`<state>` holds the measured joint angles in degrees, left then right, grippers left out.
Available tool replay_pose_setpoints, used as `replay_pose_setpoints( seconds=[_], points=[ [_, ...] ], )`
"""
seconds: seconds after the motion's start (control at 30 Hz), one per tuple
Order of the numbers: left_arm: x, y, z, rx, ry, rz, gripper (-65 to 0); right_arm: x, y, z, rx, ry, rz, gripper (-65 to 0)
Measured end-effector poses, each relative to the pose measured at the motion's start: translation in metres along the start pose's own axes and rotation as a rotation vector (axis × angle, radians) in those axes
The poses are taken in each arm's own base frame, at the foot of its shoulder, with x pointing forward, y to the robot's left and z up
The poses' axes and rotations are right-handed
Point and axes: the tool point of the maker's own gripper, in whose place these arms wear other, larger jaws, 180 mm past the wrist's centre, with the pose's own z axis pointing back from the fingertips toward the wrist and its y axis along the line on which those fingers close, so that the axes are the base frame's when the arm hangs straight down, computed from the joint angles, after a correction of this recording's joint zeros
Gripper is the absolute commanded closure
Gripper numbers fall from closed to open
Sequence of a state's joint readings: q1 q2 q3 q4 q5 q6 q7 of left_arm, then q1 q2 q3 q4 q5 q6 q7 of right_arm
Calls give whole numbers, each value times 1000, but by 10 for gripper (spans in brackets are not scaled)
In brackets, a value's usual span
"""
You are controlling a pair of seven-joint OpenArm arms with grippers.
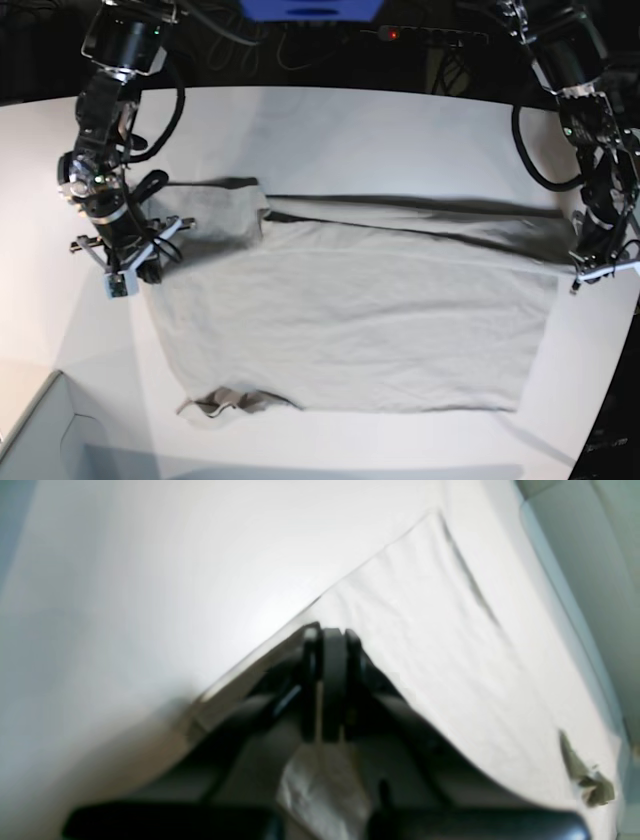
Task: Layout the t-shirt on the table in an organized manner, then fold the t-shirt properly
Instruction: 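Fold the held edge back over the shirt body with both grippers, then lower the folded edge onto the shirt and release both grippers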
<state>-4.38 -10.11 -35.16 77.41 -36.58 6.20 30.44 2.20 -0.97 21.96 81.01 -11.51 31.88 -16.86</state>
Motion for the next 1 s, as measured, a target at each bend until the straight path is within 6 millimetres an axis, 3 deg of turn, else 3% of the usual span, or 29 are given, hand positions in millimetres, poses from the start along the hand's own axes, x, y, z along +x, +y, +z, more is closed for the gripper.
replay_pose_setpoints(
  seconds=[0.27, 0.57, 1.0],
  points=[
    [-32, 21, -19, 64, 91, 49, -1, -4, -10, -3, -7, 18, 11, 0],
    [-27, 28, -34, 90, 114, 71, -2, -4, -11, -3, -8, 18, 13, 0],
    [-10, 12, -41, 65, 88, 77, -2, -10, -9, -5, -2, 33, 5, 0]
  ],
)
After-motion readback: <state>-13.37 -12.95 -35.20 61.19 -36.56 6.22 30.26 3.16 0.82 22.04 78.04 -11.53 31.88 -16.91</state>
